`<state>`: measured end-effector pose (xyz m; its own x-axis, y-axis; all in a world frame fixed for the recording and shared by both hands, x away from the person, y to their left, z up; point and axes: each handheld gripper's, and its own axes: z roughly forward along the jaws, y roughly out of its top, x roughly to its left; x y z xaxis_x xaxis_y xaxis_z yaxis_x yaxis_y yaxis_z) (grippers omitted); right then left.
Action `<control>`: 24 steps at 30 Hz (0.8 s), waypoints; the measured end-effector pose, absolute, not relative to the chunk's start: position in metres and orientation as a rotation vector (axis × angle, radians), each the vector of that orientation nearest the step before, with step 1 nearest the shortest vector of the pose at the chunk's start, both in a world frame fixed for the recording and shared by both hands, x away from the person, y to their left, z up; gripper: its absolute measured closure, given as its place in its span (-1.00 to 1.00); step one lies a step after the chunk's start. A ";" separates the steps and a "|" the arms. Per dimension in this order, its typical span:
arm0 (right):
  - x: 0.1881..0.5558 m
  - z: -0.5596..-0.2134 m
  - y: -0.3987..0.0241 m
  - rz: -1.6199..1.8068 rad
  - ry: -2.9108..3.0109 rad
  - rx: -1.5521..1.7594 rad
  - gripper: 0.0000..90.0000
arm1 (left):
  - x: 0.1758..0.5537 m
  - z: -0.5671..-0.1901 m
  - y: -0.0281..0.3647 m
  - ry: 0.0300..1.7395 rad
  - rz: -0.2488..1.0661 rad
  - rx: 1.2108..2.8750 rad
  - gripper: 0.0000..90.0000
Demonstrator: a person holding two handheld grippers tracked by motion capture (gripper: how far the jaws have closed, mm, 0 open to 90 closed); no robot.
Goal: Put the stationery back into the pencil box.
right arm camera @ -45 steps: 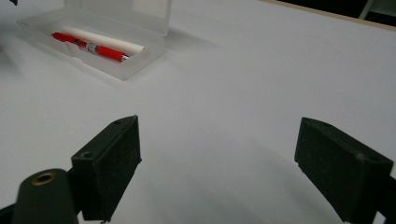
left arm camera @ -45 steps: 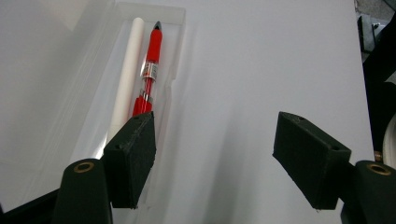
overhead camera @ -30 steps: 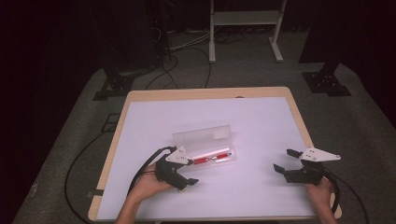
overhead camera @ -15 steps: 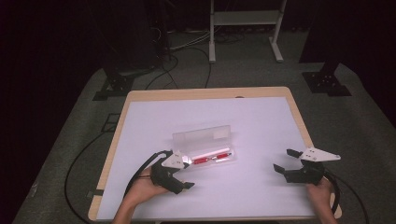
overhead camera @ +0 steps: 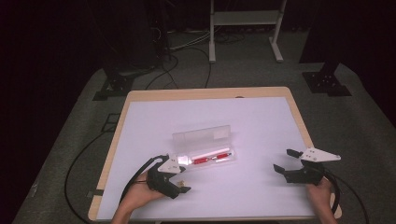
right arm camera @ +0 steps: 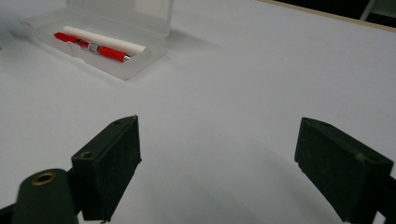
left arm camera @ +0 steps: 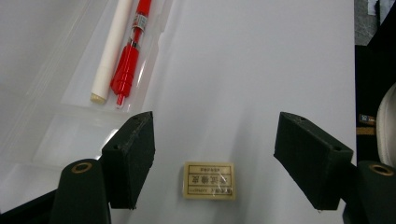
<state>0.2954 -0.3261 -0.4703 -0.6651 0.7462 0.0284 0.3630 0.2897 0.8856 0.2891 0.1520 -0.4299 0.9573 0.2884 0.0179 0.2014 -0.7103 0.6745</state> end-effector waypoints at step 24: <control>0.295 -0.470 -0.326 1.334 2.172 1.000 -0.70 | 0.287 -0.451 0.159 0.372 0.143 2.410 -0.21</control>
<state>0.2953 -0.3262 -0.4702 -0.6637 0.7474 0.0299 0.3645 0.2882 0.8855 0.2872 0.1586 -0.4510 0.9529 0.3031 0.0038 0.2278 -0.7243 0.6507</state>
